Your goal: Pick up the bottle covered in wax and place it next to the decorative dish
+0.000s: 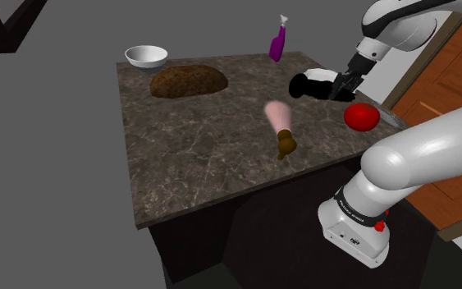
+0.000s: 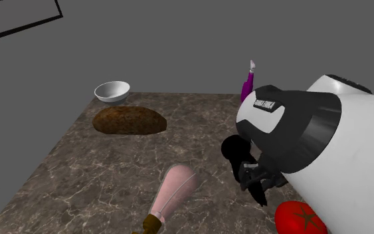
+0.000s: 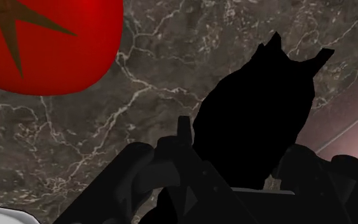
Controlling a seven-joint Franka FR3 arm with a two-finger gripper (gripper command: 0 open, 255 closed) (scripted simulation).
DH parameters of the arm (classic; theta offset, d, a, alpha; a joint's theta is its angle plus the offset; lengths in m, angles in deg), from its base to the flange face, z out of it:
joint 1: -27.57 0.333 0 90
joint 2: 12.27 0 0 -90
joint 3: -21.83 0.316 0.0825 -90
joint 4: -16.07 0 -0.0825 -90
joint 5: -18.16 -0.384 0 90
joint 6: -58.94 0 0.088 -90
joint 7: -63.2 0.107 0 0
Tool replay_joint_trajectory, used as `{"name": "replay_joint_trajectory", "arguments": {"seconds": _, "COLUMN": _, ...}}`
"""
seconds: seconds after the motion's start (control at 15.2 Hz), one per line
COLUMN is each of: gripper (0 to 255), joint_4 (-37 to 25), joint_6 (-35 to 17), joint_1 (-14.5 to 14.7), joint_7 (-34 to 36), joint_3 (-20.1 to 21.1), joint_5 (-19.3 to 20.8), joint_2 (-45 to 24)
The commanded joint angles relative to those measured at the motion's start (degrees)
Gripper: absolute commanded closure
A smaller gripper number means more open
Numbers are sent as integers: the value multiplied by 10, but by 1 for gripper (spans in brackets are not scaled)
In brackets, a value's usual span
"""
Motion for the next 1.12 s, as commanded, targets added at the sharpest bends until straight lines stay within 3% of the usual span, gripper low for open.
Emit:
{"name": "replay_joint_trajectory", "arguments": {"seconds": 0.0, "gripper": 255, "joint_4": 10, "joint_6": -18, "joint_1": 3, "joint_7": -5, "joint_3": -4, "joint_5": -4, "joint_2": -9}}
{"name": "replay_joint_trajectory", "arguments": {"seconds": 0.86, "gripper": 255, "joint_4": 54, "joint_6": -132, "joint_1": 30, "joint_7": -60, "joint_3": -40, "joint_5": -50, "joint_2": -91}}
{"name": "replay_joint_trajectory", "arguments": {"seconds": 1.06, "gripper": 255, "joint_4": 55, "joint_6": -136, "joint_1": 31, "joint_7": -63, "joint_3": -41, "joint_5": -53, "joint_2": -94}}
